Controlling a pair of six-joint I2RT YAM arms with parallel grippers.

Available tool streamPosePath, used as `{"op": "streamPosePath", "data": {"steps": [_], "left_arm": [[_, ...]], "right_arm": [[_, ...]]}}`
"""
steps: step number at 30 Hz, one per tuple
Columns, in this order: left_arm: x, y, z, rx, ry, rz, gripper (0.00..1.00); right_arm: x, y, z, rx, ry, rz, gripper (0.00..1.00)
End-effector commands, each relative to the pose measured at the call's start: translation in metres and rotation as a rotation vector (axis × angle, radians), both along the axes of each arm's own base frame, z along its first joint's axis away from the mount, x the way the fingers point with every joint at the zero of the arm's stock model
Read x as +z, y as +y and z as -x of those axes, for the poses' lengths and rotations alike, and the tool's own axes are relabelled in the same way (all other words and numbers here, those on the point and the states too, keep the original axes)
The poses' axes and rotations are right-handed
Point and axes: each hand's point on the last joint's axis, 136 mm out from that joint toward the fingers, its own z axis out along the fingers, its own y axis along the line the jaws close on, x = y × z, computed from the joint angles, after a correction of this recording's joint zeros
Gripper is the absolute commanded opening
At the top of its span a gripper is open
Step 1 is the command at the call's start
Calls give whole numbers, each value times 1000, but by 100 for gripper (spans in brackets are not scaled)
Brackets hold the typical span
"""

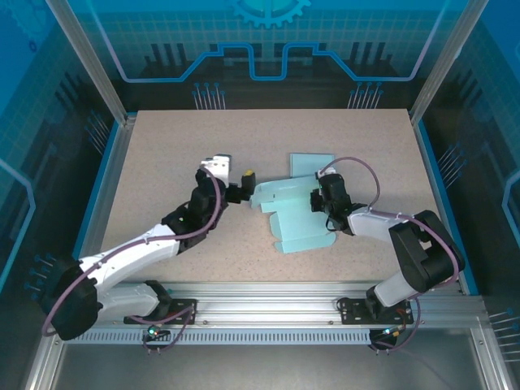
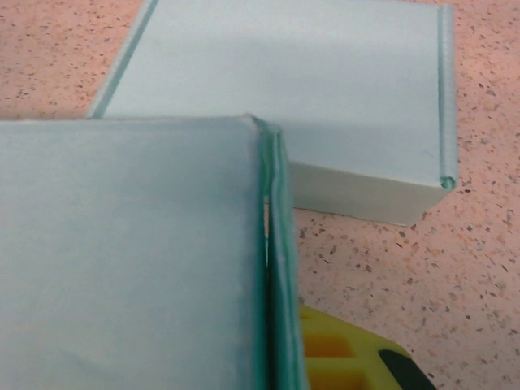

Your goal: Fold the paper box

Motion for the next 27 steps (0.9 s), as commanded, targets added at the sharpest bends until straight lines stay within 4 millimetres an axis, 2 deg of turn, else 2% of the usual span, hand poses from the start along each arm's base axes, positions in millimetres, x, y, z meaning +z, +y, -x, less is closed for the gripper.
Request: {"op": "streamPosePath", "data": {"steps": [1,5,10,19,23,27], "left_arm": [[-47,0,8,-27,202,241,99],[-68,-3,0,-10,250,231,99],[-86,-22,-15,-30,321,247,99],[-92,-46,-40,-58,304,312,99],[-101,-47,-48,-32,315,302,99],[-104,-47,-59,1,310,275,99]], "right_arm": [[3,0,-5,-51,13,3,1],[-3,-1,-7,-66,59,16,0],[-6,-1,-6,-68,98,3,0],[-5,-4,-4,-115,90,13,0],[-1,-18,-6,-211,100,54,0],[-6,-14,-5,-190,94,38,0]]}}
